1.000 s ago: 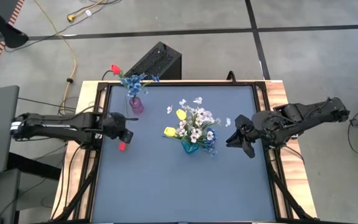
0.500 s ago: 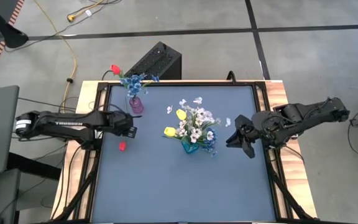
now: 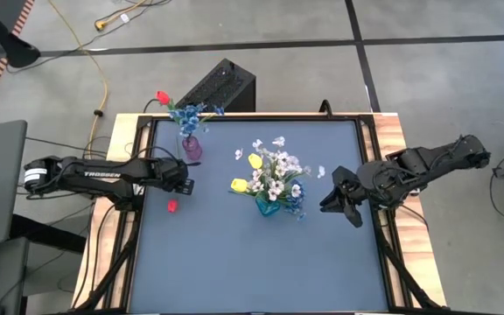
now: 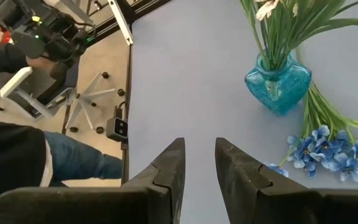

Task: Sort flowers into vase by color
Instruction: Put the left red flower into the violet vase

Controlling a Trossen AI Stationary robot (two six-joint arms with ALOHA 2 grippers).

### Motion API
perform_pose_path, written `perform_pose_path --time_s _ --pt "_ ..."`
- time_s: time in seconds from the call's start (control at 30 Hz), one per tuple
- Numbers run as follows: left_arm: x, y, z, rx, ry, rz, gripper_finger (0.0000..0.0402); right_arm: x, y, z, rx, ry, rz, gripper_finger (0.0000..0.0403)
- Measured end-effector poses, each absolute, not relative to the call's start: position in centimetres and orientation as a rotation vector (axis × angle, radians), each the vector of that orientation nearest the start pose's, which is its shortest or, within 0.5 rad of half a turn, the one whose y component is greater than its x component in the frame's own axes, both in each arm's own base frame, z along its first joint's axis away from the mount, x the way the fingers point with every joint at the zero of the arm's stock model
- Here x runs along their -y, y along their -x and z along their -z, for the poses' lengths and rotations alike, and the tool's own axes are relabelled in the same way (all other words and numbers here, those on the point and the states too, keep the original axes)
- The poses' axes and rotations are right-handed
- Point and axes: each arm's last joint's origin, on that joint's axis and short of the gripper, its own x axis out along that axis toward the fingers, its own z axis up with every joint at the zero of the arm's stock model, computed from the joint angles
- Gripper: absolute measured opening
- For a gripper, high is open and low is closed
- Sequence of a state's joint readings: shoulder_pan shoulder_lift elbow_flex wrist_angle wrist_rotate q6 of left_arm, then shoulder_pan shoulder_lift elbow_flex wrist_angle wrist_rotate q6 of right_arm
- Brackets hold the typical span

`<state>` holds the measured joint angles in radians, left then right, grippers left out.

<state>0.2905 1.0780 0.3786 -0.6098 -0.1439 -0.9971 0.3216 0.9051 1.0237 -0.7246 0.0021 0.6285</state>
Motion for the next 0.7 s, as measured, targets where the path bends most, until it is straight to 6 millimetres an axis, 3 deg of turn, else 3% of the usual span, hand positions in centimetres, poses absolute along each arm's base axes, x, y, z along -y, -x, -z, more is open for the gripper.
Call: perform_pose_path --time_s 0.1,0.27,0.43,0.63,0.7 --pt "-4.4 -13.9 -13.4 -1.046 0.891 -0.969 0.0115 -5.4 -16.4 -34.5 -0.672 -0.507 -0.108 0.0115" --pt "-4.3 -13.7 -13.5 -1.074 0.851 -0.975 0.0016 -5.4 -16.4 -34.5 -0.669 -0.502 -0.108 0.0115" --pt "-3.9 -14.0 -14.3 -1.109 0.898 -0.892 0.0003 -5.4 -16.5 -34.6 -0.65 -0.506 -0.115 0.0115" --pt "-2.9 -13.8 -17.0 -1.211 0.98 -0.822 0.0001 -5.5 -16.7 -35.0 -0.612 -0.512 -0.13 0.0115" --pt "-2.3 -13.9 -17.9 -1.252 1.043 -0.727 0.0 -5.5 -16.8 -35.2 -0.591 -0.516 -0.138 0.0115"
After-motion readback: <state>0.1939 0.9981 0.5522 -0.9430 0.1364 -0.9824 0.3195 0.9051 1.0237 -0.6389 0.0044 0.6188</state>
